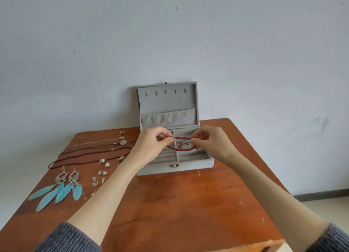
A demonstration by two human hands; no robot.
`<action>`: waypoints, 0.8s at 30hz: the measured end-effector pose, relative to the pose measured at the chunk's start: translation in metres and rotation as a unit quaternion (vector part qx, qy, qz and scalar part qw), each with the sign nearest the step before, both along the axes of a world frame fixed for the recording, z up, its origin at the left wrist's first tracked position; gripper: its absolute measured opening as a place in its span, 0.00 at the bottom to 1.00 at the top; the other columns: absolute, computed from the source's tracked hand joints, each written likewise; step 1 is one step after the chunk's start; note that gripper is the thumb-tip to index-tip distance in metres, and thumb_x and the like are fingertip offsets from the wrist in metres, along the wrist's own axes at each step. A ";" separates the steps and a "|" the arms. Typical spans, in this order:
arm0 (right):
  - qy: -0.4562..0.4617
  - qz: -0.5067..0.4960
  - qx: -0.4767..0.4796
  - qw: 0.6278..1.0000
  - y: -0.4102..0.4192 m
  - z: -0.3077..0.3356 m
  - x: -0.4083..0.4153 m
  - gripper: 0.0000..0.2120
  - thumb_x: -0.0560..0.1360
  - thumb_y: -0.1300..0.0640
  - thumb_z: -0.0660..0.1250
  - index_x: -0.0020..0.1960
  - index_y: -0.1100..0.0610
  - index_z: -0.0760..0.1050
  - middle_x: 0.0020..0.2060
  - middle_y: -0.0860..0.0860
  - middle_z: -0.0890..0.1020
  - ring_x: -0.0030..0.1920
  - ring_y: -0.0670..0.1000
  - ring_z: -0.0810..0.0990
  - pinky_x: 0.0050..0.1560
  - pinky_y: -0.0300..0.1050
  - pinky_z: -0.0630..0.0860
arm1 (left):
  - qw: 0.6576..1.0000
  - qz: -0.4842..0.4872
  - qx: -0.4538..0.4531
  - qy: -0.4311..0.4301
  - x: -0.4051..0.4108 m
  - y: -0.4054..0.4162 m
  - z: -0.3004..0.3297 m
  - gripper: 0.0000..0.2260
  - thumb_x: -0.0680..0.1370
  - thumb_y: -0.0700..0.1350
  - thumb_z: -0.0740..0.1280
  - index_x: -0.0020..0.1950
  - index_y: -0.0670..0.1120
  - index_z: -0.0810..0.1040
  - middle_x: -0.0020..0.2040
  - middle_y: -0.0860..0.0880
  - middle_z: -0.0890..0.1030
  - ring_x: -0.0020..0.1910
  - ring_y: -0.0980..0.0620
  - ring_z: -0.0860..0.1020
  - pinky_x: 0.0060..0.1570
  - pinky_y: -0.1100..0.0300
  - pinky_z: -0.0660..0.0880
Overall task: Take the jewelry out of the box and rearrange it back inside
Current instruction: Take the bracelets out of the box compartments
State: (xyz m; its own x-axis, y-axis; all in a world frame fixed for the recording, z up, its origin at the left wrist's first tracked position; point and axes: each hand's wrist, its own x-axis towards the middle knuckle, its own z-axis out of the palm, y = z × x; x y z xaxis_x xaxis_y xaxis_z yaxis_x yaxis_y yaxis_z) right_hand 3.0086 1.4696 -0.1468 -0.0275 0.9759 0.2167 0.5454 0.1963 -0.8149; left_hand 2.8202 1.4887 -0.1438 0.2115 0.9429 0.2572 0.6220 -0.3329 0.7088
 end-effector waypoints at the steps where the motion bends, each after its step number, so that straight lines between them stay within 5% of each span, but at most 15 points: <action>1: 0.005 0.004 -0.012 1.000 -0.010 -0.002 -0.002 0.01 0.72 0.61 0.69 0.44 0.59 0.78 0.34 0.51 0.82 0.34 0.45 0.79 0.37 0.34 0.75 | 1.000 -0.002 -0.004 0.013 -0.003 -0.010 -0.003 0.01 0.74 0.46 0.69 0.44 0.51 0.80 0.41 0.54 0.82 0.41 0.60 0.78 0.43 0.69 0.73; 7: -0.055 0.024 -0.050 0.997 -0.054 -0.024 -0.018 0.01 0.71 0.61 0.68 0.42 0.58 0.78 0.33 0.56 0.83 0.33 0.45 0.78 0.38 0.33 0.72 | 0.995 -0.004 -0.036 0.088 -0.021 -0.063 -0.025 0.02 0.75 0.48 0.68 0.46 0.52 0.78 0.41 0.56 0.80 0.39 0.61 0.76 0.39 0.70 0.69; 12: -0.063 0.022 -0.048 0.997 -0.060 -0.040 -0.044 0.07 0.71 0.60 0.68 0.37 0.51 0.73 0.34 0.50 0.79 0.43 0.52 0.78 0.45 0.43 0.74 | 0.992 0.049 -0.017 0.117 -0.034 -0.077 -0.036 0.03 0.76 0.48 0.67 0.47 0.51 0.75 0.42 0.56 0.78 0.41 0.59 0.74 0.39 0.66 0.67; 16: -0.090 0.009 -0.026 0.996 -0.058 -0.049 -0.068 0.04 0.72 0.60 0.67 0.40 0.53 0.75 0.35 0.46 0.76 0.43 0.48 0.75 0.42 0.38 0.68 | 0.985 0.070 0.023 0.157 -0.051 -0.079 -0.040 0.04 0.76 0.46 0.67 0.48 0.48 0.78 0.40 0.54 0.78 0.44 0.55 0.75 0.44 0.64 0.69; 24: -0.171 -0.004 0.052 0.984 -0.054 -0.060 -0.096 0.06 0.76 0.61 0.62 0.49 0.60 0.77 0.47 0.53 0.80 0.50 0.53 0.77 0.47 0.42 0.73 | 0.968 0.080 0.070 0.228 -0.068 -0.070 -0.053 0.07 0.77 0.45 0.65 0.51 0.45 0.79 0.49 0.51 0.77 0.52 0.52 0.72 0.50 0.66 0.64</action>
State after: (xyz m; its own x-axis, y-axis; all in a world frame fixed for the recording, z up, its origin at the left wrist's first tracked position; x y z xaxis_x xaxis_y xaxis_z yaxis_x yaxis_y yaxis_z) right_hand 2.9125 1.4155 -0.2065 -0.1093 0.9494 0.2946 0.7855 0.2641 -0.5597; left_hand 2.7523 1.4184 -0.1963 0.1874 0.9357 0.2990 0.9110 -0.2794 0.3034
